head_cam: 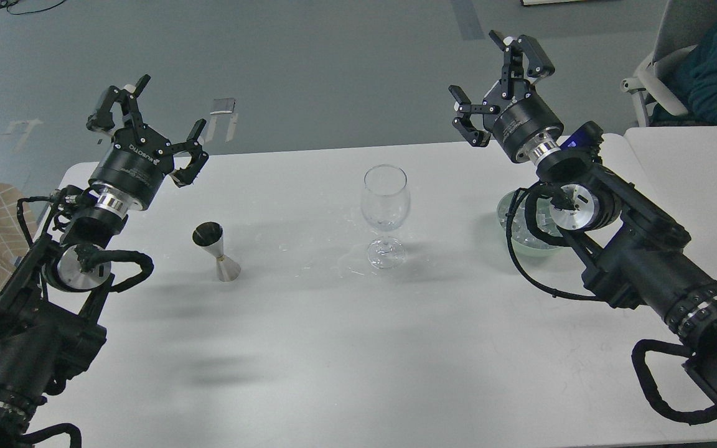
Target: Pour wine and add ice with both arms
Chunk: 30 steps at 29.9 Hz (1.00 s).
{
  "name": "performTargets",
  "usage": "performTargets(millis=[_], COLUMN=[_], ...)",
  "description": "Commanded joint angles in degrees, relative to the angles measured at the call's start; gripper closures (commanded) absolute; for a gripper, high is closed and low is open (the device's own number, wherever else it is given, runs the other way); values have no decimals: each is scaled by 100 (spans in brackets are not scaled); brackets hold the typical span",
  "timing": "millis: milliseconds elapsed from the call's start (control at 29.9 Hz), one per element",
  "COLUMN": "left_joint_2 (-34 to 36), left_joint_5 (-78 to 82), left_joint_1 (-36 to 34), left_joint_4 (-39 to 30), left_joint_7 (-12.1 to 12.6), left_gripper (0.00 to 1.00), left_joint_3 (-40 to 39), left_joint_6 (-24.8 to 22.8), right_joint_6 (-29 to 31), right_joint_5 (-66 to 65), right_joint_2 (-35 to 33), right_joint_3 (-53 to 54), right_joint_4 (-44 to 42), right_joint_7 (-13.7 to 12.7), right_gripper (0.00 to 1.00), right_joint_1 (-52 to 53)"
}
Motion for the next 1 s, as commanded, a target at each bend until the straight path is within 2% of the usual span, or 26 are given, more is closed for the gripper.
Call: performTargets(millis=[0, 468, 635, 902, 969], left_joint_2=[-11, -55, 15, 779, 1129], left_joint_5=[-1, -1, -97, -1062, -1790], left_joint_1=[-21, -30, 13, 760, 1285], left_joint_4=[1, -8, -385, -1641, -2220], left_joint_7=[8, 44, 131, 676, 1070], left_gripper=[1, 1, 1, 2, 3], left_joint_3=[19, 11, -33, -244, -393], left_joint_6=[41, 58, 146, 690, 971], right_joint_6=[0, 9, 0, 0, 9], right_joint_5=[3, 2, -6, -6, -6], right_joint_2=[-36, -80, -80, -89, -89], right_joint_3=[0, -104, -184, -184, -184], right_joint_4=[8, 26, 35, 35, 35], right_joint_7=[0, 0, 0, 0, 0], right_gripper=[0, 0, 0, 0, 0], right_joint_1=[2, 10, 10, 46, 54])
